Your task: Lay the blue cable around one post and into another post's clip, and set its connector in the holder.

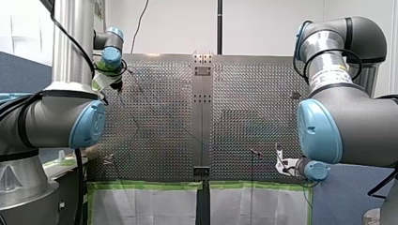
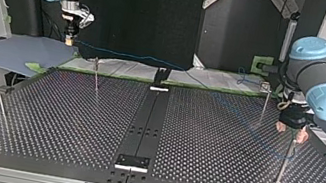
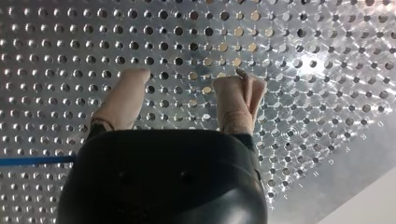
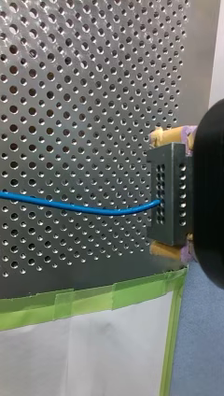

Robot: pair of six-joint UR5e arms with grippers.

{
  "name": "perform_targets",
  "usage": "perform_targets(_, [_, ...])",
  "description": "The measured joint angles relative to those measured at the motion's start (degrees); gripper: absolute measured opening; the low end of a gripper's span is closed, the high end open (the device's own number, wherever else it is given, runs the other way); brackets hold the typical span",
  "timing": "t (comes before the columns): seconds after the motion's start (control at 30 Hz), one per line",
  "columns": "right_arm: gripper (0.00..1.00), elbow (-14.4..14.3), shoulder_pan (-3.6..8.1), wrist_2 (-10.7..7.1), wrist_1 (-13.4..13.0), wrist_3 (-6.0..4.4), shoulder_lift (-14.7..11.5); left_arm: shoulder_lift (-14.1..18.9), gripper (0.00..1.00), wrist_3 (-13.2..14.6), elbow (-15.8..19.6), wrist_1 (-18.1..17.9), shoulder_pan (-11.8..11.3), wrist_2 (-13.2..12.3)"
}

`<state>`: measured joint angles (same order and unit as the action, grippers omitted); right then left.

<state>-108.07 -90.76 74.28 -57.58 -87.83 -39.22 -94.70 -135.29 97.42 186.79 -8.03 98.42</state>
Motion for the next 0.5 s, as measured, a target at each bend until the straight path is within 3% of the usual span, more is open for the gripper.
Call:
perform_targets(0.2, [0.28,0.0,-0.20,0.00,0.0,0.01,0.0,0.0,1.00,-3.1,-0.1,-0.3,-0.6,-1.2])
perform_targets(0.5, [0.28,0.0,-0.48,0.00,-0.1,0.01,0.0,0.0,1.00,-7.6,-1.1,-1.0,-1.8,-0.5])
